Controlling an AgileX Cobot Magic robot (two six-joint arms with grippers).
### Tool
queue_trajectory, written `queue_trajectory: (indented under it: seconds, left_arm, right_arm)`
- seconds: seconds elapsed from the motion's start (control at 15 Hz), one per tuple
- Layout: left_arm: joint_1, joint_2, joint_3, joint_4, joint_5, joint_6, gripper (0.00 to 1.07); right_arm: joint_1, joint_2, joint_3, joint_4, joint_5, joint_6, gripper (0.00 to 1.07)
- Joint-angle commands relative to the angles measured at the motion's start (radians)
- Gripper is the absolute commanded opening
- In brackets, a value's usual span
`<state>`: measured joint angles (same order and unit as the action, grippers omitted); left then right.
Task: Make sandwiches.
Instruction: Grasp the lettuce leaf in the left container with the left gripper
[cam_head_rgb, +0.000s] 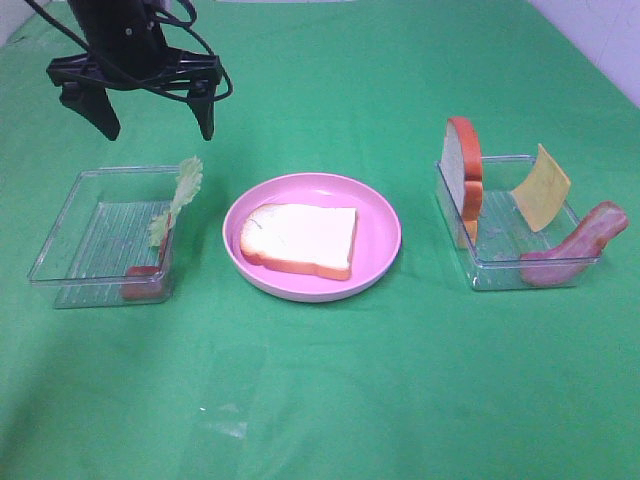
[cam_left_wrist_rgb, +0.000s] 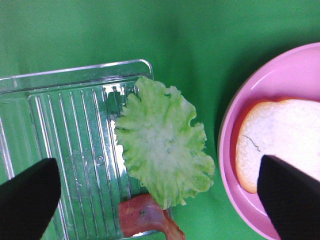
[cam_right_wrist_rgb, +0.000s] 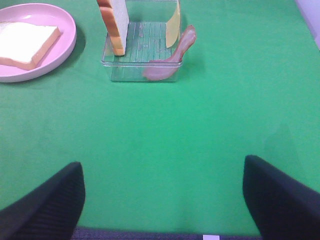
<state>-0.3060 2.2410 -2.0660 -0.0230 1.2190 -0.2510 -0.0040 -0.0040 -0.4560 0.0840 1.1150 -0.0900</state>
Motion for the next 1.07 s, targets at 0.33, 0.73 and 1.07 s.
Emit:
queue_trajectory:
  seconds: [0.33,0.73,1.07]
  left_arm:
    - [-0.003,0.125,0.007,-0.08,0.036,-0.029,1.0]
    - [-0.003,0.146,0.007,-0.078,0.029,-0.012,0.97]
    - [-0.003,0.145,0.002,-0.056,0.024,-0.039,0.63]
  right_arm:
    - [-0.006,-0.025,0.002,0.006,-0.011,0.004,0.85]
    - [-0.006,-0.025,0.002,0.006,-0.011,0.004,0.85]
    - [-0.006,-0.025,0.002,0.006,-0.011,0.004,0.85]
